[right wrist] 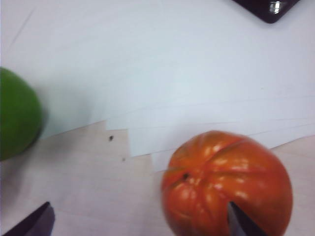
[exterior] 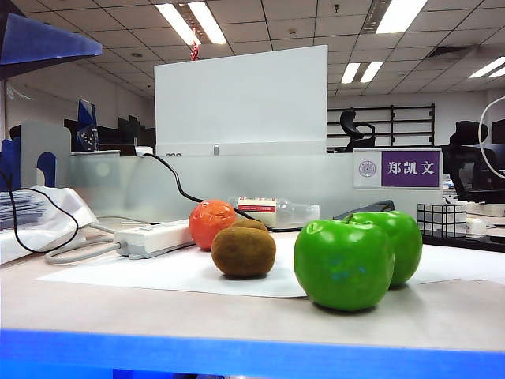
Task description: Put the same fruits together.
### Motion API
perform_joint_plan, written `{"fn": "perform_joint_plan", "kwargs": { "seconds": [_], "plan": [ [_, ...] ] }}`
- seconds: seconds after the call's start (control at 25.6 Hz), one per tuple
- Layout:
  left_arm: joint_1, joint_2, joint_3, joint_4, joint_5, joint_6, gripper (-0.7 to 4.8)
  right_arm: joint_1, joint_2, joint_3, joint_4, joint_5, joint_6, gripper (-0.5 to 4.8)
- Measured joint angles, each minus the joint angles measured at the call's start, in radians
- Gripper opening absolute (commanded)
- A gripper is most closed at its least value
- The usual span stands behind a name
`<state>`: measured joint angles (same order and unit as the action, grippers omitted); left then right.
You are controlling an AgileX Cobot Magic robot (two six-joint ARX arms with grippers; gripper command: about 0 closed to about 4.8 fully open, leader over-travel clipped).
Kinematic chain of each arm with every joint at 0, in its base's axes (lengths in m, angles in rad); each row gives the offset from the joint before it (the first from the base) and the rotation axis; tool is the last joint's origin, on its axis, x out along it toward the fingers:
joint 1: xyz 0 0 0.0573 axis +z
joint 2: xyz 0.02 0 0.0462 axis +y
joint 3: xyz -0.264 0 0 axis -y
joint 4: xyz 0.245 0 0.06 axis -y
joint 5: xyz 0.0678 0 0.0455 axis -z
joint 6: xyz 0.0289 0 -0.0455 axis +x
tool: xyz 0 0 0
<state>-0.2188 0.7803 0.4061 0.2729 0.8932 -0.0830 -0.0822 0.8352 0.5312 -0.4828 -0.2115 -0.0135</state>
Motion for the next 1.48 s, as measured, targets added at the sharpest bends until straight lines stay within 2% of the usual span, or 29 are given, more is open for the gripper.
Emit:
{"fn": "perform_joint_plan", "kwargs": {
  "seconds": [0.47,0.66,0.78,0.98,1.25,1.29,1.41,1.48],
  "plan": [
    [0.000,0.000,0.000,0.000,0.000,0.000,4.58,-0.006,0.193,0.021,0.187,0.041,-0.002,4.79],
    [0.000,0.000,0.000,0.000,0.000,0.000,4.58,-0.020,0.202,0.024,0.178,0.116,-0.002,4.79],
    [0.000,0.000,0.000,0.000,0.000,0.000,4.58,-0.045,0.216,0.000,0.085,0.161,0.013,4.79],
    [0.000,0.000,0.000,0.000,0.000,0.000,4.58,-0.102,0.212,0.003,0.058,0.155,0.015,4.79],
    [0.000,0.000,0.000,0.000,0.000,0.000,4.58,-0.103,0.214,0.001,0.050,0.149,0.015,4.69],
    [0.000,0.000,0.000,0.000,0.000,0.000,4.58,-0.103,0.214,0.001,0.051,0.147,0.014,3.41],
    [0.000,0.000,0.000,0.000,0.000,0.000,4.58,-0.103,0.214,0.001,0.051,0.140,0.016,0.12],
    [0.000,0.000,0.000,0.000,0.000,0.000,4.58,-0.102,0.214,0.001,0.052,0.137,0.013,-0.04]
  ]
}}
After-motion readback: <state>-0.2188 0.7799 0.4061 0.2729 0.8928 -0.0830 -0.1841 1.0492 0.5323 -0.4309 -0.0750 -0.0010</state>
